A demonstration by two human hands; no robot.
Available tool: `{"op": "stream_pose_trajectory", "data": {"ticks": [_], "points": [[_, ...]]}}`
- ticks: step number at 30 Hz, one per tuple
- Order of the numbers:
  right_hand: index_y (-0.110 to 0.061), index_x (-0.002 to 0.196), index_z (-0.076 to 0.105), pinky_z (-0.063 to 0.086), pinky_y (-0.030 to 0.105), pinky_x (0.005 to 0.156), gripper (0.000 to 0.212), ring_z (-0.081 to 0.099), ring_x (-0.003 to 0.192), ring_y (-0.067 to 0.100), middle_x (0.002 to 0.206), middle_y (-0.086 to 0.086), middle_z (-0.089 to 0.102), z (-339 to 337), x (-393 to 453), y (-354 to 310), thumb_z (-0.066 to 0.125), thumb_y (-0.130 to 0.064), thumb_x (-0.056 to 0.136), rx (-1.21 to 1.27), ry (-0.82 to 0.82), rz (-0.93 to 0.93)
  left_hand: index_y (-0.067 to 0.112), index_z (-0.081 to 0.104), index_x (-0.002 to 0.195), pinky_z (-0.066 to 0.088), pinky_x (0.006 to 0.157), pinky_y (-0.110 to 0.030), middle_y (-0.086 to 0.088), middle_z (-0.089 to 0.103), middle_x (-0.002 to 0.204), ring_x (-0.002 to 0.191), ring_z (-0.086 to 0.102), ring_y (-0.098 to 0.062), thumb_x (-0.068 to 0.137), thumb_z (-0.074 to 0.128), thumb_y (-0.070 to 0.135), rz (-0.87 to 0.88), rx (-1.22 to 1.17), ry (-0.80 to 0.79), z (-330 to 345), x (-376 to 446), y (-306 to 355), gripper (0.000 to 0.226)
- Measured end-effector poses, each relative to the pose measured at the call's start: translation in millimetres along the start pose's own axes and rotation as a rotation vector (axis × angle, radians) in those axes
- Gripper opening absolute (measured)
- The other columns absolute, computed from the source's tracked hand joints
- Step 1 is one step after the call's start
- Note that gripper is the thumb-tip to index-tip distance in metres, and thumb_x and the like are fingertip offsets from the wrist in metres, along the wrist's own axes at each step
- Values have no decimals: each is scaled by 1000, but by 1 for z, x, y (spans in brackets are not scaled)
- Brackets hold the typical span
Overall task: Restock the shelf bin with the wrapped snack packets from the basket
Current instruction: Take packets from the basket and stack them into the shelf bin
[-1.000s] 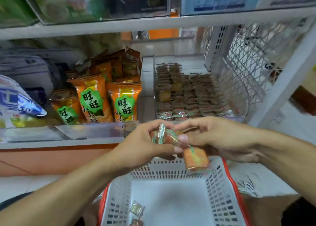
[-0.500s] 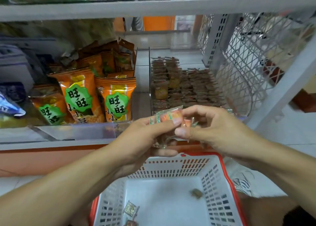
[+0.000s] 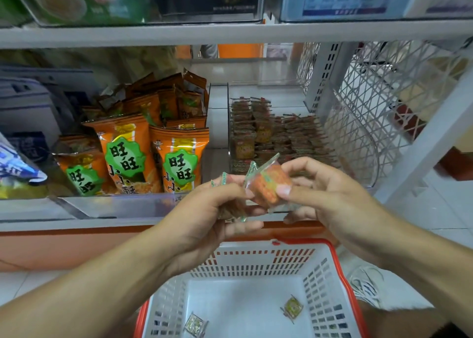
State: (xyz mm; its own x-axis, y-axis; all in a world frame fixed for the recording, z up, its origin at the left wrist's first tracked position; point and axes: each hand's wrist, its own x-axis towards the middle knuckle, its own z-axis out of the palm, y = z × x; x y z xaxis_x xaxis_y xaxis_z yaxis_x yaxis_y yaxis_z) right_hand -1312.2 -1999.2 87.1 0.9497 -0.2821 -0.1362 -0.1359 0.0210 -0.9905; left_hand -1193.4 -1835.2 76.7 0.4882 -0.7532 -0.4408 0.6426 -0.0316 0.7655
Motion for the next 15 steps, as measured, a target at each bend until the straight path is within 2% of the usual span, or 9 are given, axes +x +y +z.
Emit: {"op": "stream_pose_trajectory", "data": {"ticks": [2,4,6,8,9,11,13,15], "points": [[-29,114,61,56,24,83,40,71,101,12,108,-5,74,1,-3,3,79,-10,83,-239,130,-217,3,78,97,62,53,-30,-18,77,103,81,77,-27,65,75,17,-41,-76,12,1,-1,2,35],[-36,118,63,49,16,91,54,67,108,7,109,-13,71,-1,-5,4,82,-5,77,-589,257,-467,1,77,110,64,55,-34,-20,72,104,79,75,-32,75,78,31,-125,-181,-47,1,-2,4,46],[-25,117,70,46,17,96,53,62,111,9,113,-15,68,0,-4,4,81,3,73,-818,279,-701,5,75,117,65,61,-36,-23,70,106,79,74,-32,83,78,44,-209,-231,-165,1,-5,8,52],[-17,107,75,44,21,98,43,60,113,12,115,-9,69,2,-1,5,79,6,71,-860,238,-838,6,77,112,66,65,-35,-25,71,109,81,76,-32,81,79,39,-218,-228,-243,0,-7,10,45],[-18,103,76,43,23,99,40,59,114,12,117,-8,68,3,0,6,78,7,71,-844,231,-838,6,79,107,65,65,-35,-27,71,110,83,76,-32,79,80,31,-204,-216,-247,1,-7,10,37],[-26,98,77,44,27,103,46,57,122,11,126,-11,62,4,0,10,75,12,72,-749,210,-703,7,81,96,65,64,-35,-28,73,109,88,77,-33,76,82,10,-150,-188,-198,1,-7,8,21],[-32,100,77,47,26,103,59,54,130,11,132,-15,57,6,-1,10,61,20,76,-526,126,-514,9,82,95,64,60,-33,-24,75,109,93,77,-30,71,79,8,-67,-143,-110,0,-5,5,24],[-34,109,73,50,21,97,60,57,125,8,131,-15,60,5,0,8,49,14,80,-286,84,-408,12,80,102,63,59,-31,-21,75,111,95,77,-28,69,77,10,12,-84,-36,-2,-3,3,34]]}}
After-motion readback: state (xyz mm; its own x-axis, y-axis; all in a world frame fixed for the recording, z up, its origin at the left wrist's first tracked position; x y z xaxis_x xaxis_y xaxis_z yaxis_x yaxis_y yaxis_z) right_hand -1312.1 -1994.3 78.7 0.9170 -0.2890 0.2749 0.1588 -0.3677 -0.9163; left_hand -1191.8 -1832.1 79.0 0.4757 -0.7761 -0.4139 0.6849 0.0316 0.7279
